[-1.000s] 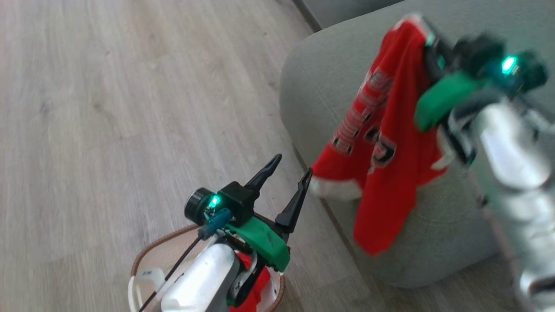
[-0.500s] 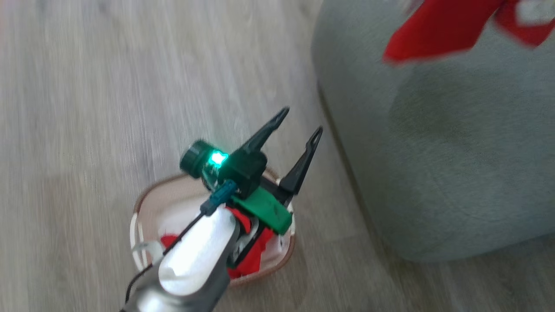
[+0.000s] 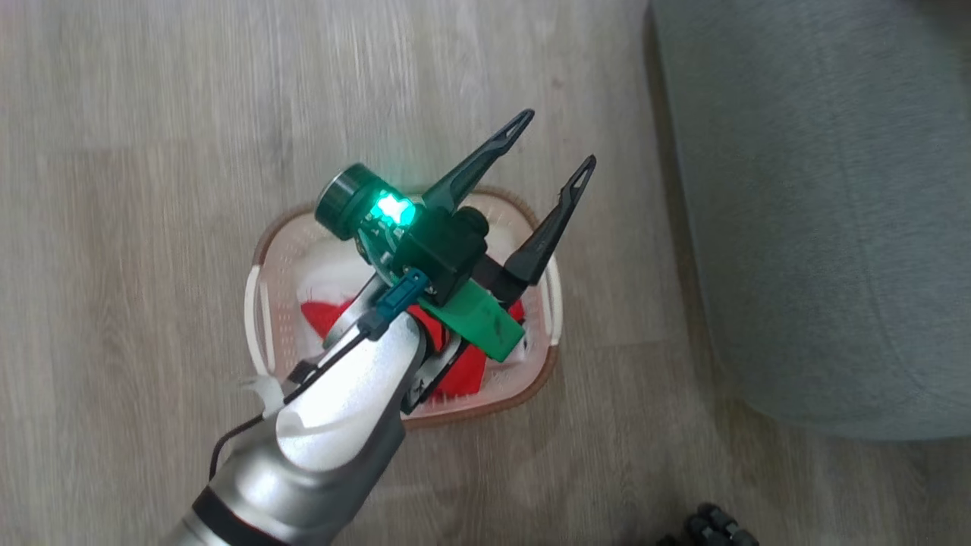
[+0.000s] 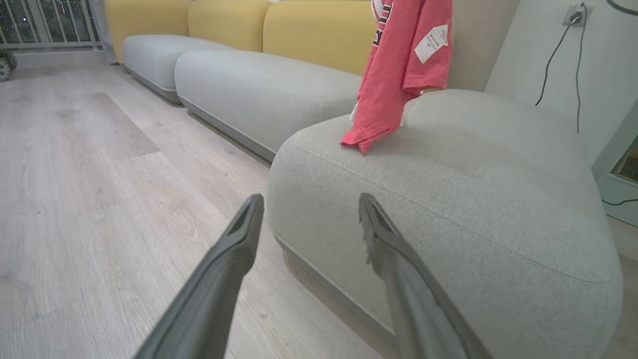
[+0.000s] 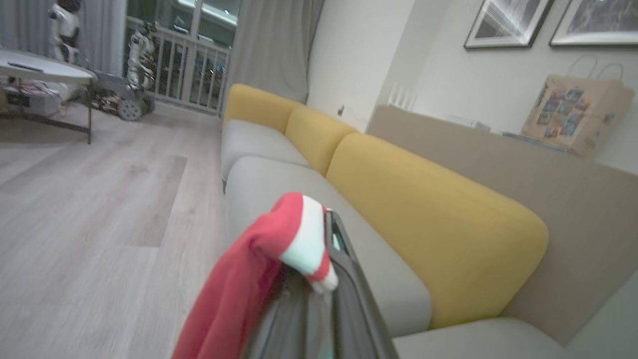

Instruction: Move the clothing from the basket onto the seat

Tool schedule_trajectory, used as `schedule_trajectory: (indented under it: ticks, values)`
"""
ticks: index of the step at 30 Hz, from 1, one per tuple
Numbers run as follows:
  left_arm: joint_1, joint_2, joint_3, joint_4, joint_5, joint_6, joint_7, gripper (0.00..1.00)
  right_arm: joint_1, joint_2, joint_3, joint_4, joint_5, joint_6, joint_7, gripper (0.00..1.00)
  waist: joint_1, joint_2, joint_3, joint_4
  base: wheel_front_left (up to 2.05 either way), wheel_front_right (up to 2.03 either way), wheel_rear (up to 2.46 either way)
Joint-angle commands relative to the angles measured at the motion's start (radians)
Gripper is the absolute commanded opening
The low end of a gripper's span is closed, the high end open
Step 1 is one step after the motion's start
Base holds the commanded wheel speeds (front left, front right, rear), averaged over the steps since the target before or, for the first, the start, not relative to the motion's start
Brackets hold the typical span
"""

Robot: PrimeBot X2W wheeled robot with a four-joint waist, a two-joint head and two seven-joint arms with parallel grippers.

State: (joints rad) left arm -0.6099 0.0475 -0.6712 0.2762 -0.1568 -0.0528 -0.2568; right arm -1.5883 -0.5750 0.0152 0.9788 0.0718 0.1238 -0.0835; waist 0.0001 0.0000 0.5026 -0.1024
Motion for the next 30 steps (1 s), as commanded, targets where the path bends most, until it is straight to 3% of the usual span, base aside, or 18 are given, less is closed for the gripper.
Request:
schedule_trajectory:
  ticks: [1, 14, 24, 25, 26, 27, 28, 29, 30]
  values:
    - [-0.025, 0.004, 0.016, -0.035, 0.014, -0.001, -0.005, 1.0, -0.008, -0.025, -0.036, 0.001, -0.021, 0.007, -0.018, 0.0, -0.0001, 0.0, 0.051, 0.026, 0.0, 0.0, 0.0]
    - [-0.025, 0.008, 0.015, -0.03, 0.034, -0.003, -0.005, 1.0, 0.216, -0.044, -0.22, 0.219, -0.122, 0.007, -0.091, 0.0, -0.0001, 0.0, 0.117, 0.034, 0.0, 0.0, 0.0]
    - [-0.013, 0.02, 0.028, -0.027, 0.038, 0.001, -0.005, 1.0, 0.344, 0.005, -0.29, 0.289, -0.161, 0.007, -0.065, 0.0, -0.0001, 0.0, 0.126, 0.019, 0.0, 0.0, 0.0]
    - [-0.012, 0.021, 0.028, -0.026, 0.038, 0.001, -0.005, 1.0, 0.352, 0.009, -0.293, 0.291, -0.157, 0.007, -0.067, 0.04, -0.0001, 0.0, 0.125, 0.017, 0.0, 0.0, 0.0]
    - [-0.011, 0.021, 0.029, -0.024, 0.038, 0.001, -0.005, 1.0, 0.359, 0.012, -0.296, 0.293, -0.155, 0.007, -0.071, 0.3, -0.0001, 0.0, 0.124, 0.016, 0.0, 0.0, 0.0]
    - [-0.011, 0.021, 0.03, -0.022, 0.038, 0.001, -0.005, 1.0, 0.367, 0.015, -0.294, 0.294, -0.156, 0.007, -0.073, 0.49, -0.0001, 0.0, 0.122, 0.015, 0.0, 0.0, 0.0]
    - [-0.01, 0.021, 0.031, -0.02, 0.037, 0.001, -0.005, 1.0, 0.378, 0.02, -0.289, 0.296, -0.158, 0.007, -0.071, 0.89, -0.0001, 0.0, 0.119, 0.013, 0.0, 0.0, 0.0]
    - [-0.008, 0.021, 0.033, -0.018, 0.036, 0.001, -0.005, 1.0, 0.389, 0.024, -0.284, 0.298, -0.157, 0.007, -0.07, 1.0, -0.0001, 0.0, 0.115, 0.01, 0.0, 0.0, 0.0]
    - [-0.006, 0.022, 0.035, -0.016, 0.035, 0.002, -0.005, 1.0, 0.4, 0.031, -0.28, 0.299, -0.153, 0.007, -0.069, 1.0, -0.0001, 0.0, 0.11, 0.007, 0.0, 0.0, 0.0]
